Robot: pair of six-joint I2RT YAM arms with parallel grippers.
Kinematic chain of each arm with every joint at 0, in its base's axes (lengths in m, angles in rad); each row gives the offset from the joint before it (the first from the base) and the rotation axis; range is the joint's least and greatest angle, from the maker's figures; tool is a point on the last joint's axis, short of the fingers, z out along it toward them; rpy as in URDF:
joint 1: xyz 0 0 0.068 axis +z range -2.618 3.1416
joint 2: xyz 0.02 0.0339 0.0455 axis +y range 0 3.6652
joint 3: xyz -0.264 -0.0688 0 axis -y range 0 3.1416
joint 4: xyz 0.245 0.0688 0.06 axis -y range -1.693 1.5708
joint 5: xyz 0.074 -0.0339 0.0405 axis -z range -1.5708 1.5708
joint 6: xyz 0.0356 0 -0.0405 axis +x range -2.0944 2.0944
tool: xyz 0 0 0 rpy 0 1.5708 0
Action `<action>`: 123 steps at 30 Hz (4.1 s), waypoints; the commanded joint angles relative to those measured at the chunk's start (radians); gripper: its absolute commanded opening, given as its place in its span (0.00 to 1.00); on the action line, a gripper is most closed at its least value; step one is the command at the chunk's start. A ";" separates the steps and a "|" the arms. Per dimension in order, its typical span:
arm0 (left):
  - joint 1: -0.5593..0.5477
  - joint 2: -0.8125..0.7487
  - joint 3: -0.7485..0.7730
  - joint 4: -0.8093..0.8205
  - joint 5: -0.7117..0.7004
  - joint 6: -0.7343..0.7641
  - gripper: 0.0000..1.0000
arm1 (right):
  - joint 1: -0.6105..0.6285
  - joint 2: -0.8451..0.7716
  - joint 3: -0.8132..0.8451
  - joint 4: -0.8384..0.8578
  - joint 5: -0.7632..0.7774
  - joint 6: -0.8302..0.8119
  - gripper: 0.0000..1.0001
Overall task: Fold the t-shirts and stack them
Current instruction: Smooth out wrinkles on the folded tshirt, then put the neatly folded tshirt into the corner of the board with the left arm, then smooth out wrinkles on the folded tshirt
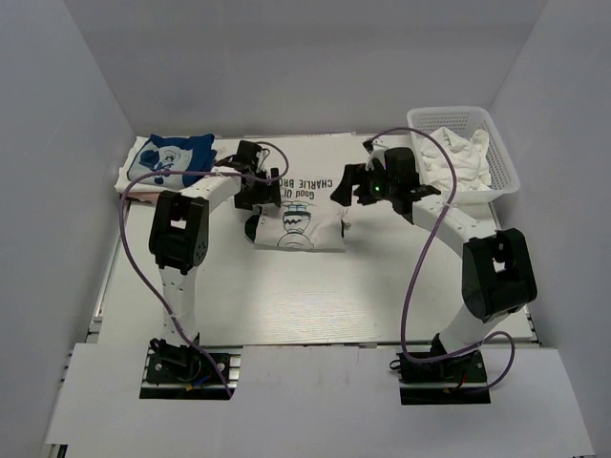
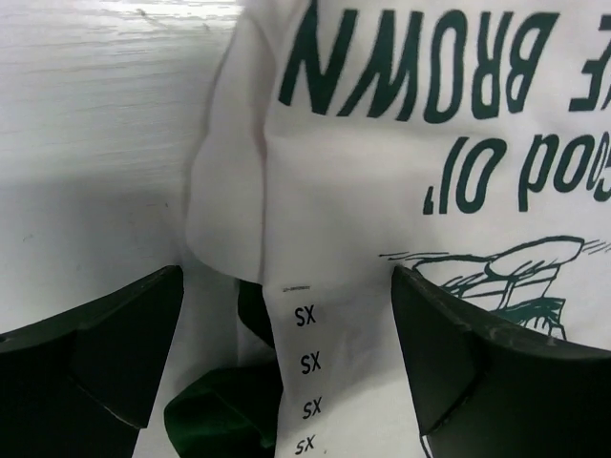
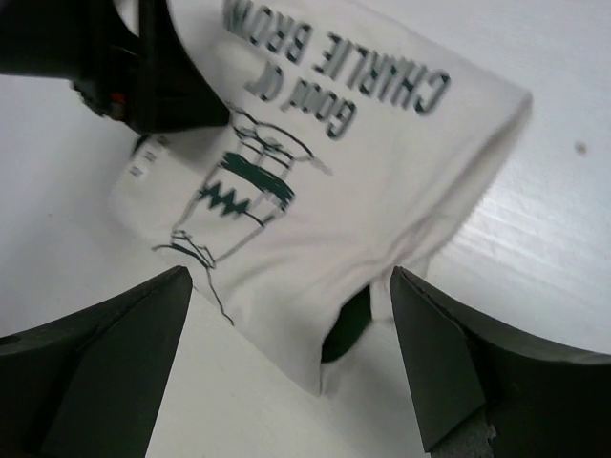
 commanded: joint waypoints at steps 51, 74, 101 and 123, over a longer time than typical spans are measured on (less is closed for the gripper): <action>0.233 -0.247 0.332 0.180 -0.319 0.842 0.00 | -0.026 -0.398 -0.501 0.131 0.681 0.062 0.90; 0.521 -0.072 0.434 0.290 -0.184 0.886 0.00 | -0.026 -0.316 -0.461 0.091 0.747 0.051 0.90; 0.488 -0.042 0.472 0.243 -0.028 0.544 1.00 | -0.018 -0.222 -0.404 0.036 0.638 0.060 0.90; 0.414 -0.087 0.064 0.095 0.310 0.472 0.33 | -0.020 -0.223 -0.412 0.004 0.583 0.080 0.90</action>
